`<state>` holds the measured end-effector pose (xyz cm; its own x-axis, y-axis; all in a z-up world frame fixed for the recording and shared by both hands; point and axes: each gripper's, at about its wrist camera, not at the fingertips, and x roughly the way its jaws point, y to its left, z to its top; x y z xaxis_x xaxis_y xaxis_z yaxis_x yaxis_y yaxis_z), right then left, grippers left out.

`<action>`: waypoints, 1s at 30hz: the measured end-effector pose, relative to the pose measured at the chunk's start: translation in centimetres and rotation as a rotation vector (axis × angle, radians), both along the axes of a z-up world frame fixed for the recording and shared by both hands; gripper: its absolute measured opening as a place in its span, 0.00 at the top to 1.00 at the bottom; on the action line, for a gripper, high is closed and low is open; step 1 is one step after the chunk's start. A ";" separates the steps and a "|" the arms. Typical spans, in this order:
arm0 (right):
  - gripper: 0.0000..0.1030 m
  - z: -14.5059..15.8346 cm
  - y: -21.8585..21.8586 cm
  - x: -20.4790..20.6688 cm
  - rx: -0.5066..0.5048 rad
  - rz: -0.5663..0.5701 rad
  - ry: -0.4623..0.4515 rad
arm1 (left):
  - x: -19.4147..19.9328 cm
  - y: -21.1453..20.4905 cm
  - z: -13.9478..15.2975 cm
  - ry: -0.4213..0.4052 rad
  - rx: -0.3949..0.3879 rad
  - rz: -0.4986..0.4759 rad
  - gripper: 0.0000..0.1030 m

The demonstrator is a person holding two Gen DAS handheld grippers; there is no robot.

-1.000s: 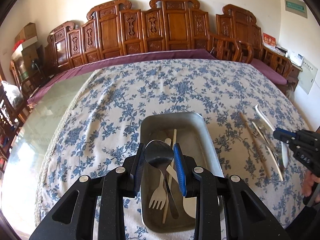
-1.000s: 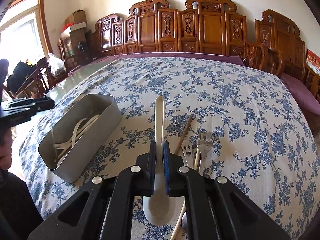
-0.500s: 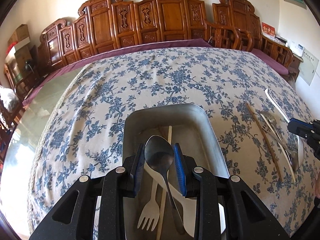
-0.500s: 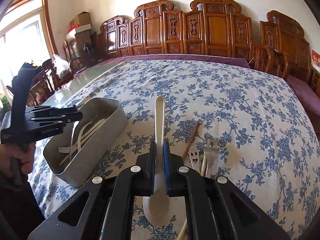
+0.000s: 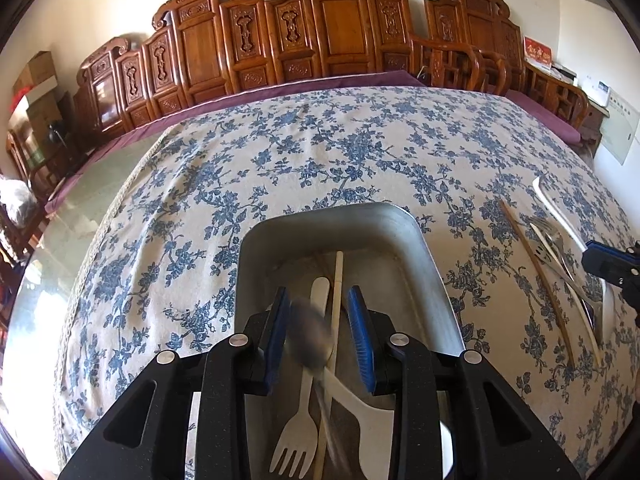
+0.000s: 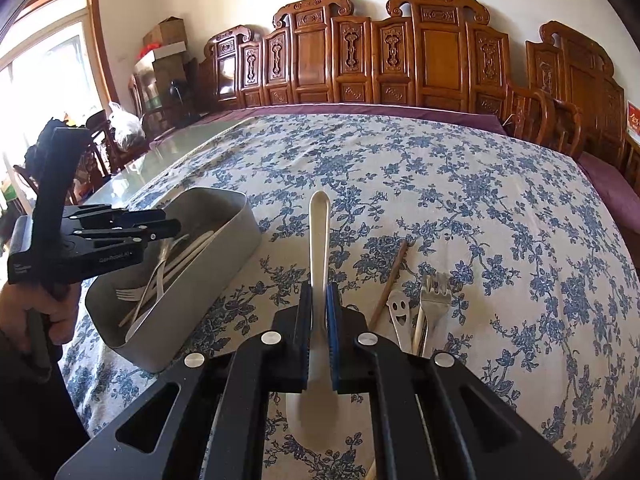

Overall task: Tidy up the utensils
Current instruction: 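Lower the metal spoon into the grey tray and open the left gripper, then lower the white plastic spoon into the grey tray and open the right gripper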

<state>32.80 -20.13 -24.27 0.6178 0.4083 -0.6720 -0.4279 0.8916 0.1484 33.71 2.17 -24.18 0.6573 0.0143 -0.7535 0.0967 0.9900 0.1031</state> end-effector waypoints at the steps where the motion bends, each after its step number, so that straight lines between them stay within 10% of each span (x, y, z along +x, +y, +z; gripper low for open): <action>1: 0.92 0.0 0.1 0.0 -0.001 0.000 0.001 | -0.2 0.1 0.2 -0.003 -0.005 0.002 0.70; 30: 0.92 4.2 9.8 -3.3 0.106 0.090 0.043 | -6.9 6.7 4.1 -0.053 -0.130 0.079 0.62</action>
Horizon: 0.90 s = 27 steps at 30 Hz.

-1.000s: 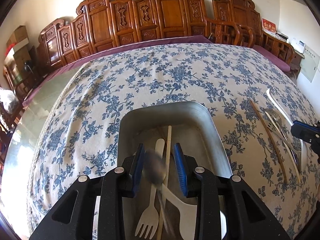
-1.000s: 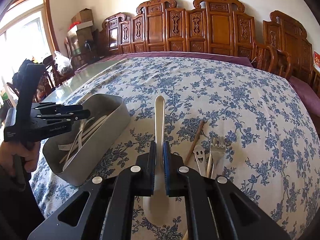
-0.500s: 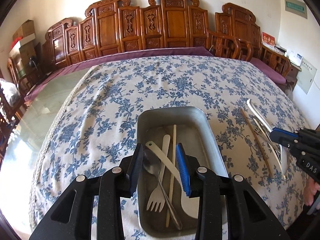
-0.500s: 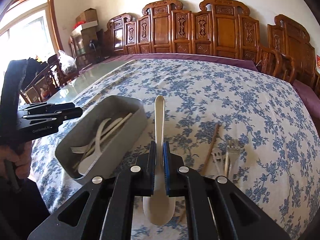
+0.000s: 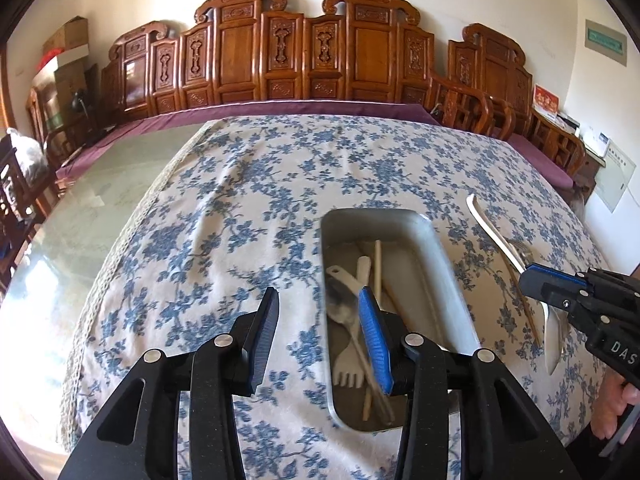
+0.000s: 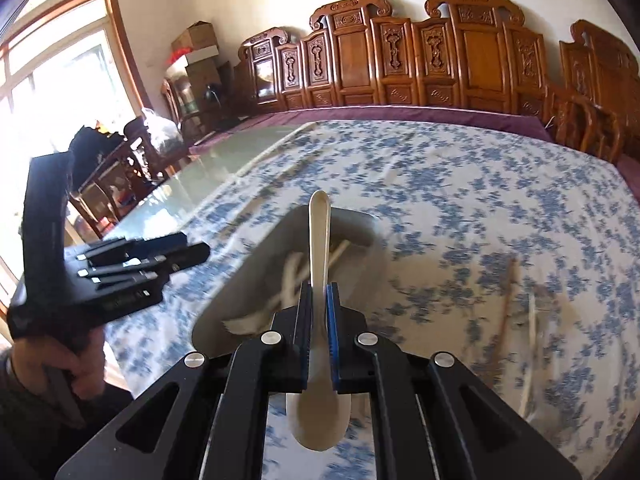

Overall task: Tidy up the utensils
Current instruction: 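Lower the white plastic spoon into the grey tray and open the right gripper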

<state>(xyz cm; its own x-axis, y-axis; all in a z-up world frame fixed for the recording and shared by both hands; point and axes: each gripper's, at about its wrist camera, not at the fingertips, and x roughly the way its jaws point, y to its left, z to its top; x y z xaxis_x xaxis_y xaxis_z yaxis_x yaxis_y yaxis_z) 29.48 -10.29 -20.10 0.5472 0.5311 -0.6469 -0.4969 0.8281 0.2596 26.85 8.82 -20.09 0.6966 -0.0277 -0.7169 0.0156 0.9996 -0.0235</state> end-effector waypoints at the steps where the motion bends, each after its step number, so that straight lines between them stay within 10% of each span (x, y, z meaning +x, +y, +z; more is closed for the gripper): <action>1: 0.92 0.1 0.7 0.2 0.009 0.005 0.011 | 0.0 0.3 -0.1 0.001 0.000 0.004 0.62; 27: 0.89 -3.4 6.1 4.5 0.003 -0.006 0.115 | 0.7 3.3 -0.7 0.022 -0.039 0.034 0.61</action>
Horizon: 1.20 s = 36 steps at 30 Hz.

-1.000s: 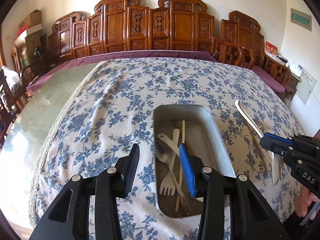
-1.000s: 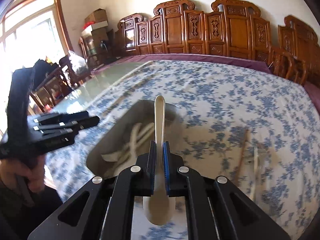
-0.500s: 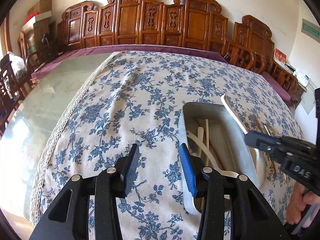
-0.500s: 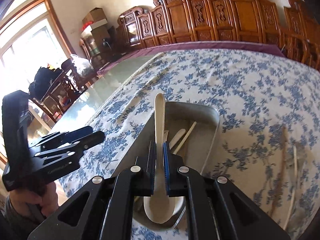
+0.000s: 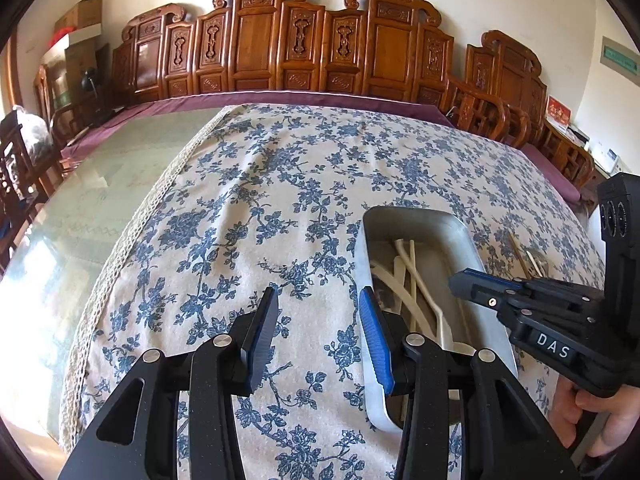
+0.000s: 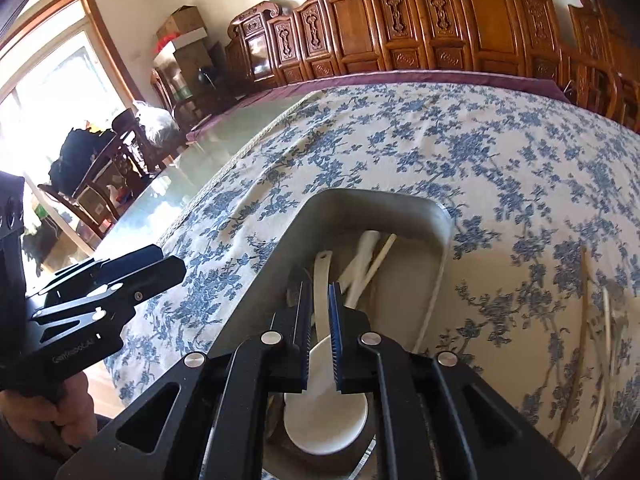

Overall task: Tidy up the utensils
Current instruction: 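Lower the white plastic spoon into the grey tray and open the right gripper, then move the right gripper to the pile and grasp the smiley-handled metal spoon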

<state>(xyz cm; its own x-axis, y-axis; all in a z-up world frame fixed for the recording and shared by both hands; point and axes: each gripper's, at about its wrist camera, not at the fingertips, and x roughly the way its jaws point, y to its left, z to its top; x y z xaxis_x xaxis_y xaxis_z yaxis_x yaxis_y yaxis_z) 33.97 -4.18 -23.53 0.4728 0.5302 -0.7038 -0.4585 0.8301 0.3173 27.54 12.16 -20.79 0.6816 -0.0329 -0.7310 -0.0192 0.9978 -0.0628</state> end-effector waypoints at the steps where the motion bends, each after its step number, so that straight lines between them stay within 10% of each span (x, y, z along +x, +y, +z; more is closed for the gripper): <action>1: 0.89 0.3 -0.5 -0.2 -0.002 -0.002 -0.013 | 0.0 -0.1 0.0 -0.001 0.000 -0.002 0.61; 14: 0.89 3.2 -10.1 -4.4 -0.185 -0.073 -0.204 | -0.5 -5.0 1.1 -0.037 -0.008 -0.105 0.46; 21: 0.89 2.0 -16.0 -4.7 -0.273 -0.169 -0.201 | -0.8 -9.0 1.4 -0.058 -0.018 -0.183 0.25; 36: 0.83 -2.6 -21.1 -4.1 -0.327 -0.218 -0.106 | -0.1 -13.5 0.4 -0.025 -0.018 -0.239 0.24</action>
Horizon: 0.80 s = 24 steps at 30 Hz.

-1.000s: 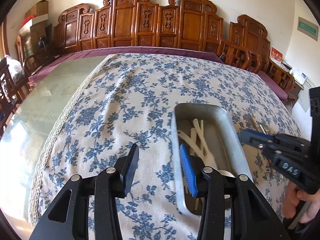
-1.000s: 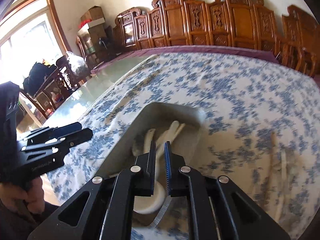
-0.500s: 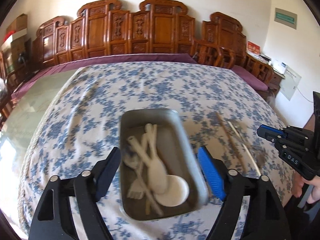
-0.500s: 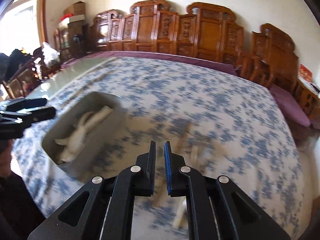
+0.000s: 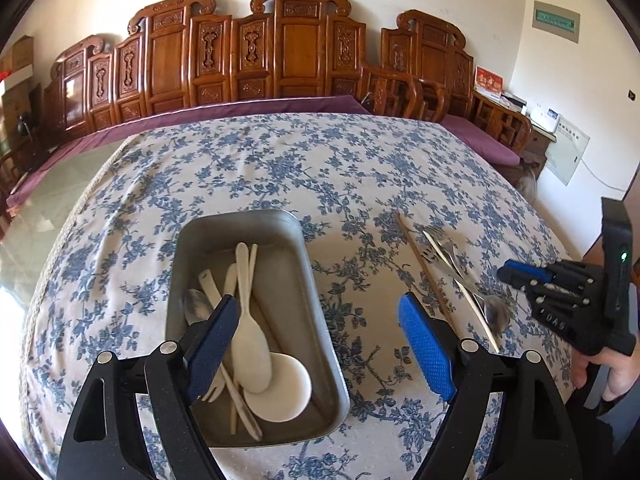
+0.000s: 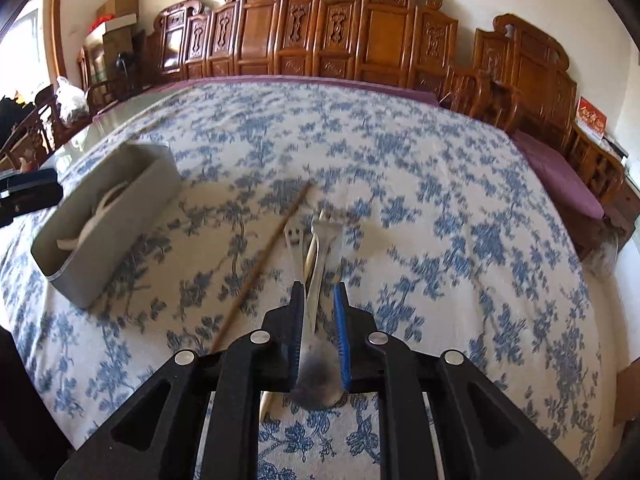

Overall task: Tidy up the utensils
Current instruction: 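Move the right gripper to the pile and grasp the smiley-handled metal spoon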

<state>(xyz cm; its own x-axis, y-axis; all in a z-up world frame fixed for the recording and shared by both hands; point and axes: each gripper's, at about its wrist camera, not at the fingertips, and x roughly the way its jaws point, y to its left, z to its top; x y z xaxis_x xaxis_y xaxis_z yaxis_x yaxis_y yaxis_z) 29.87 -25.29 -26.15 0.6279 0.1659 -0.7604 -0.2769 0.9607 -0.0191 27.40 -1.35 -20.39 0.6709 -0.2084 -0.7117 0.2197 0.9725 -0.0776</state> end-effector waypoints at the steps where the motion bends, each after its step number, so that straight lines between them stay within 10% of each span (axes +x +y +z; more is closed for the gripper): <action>1: 0.82 -0.3 0.1 0.0 0.000 0.006 0.007 | 0.0 -0.2 -0.1 0.001 0.001 -0.003 0.24; 17: 0.74 -3.3 0.4 1.2 0.037 0.037 0.132 | -0.2 -4.5 -1.0 0.017 0.040 -0.076 0.24; 24: 0.88 -3.0 -0.6 1.0 0.093 0.009 0.175 | -0.1 -4.7 -1.2 0.024 0.044 -0.077 0.24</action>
<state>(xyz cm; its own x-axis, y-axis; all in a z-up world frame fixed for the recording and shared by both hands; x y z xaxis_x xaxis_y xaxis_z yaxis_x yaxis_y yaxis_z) 30.90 -25.92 -29.18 0.4852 0.2456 -0.8392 -0.2772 0.9534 0.1187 27.31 -6.07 -21.59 0.6365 -0.2266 -0.7372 0.2927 0.9553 -0.0410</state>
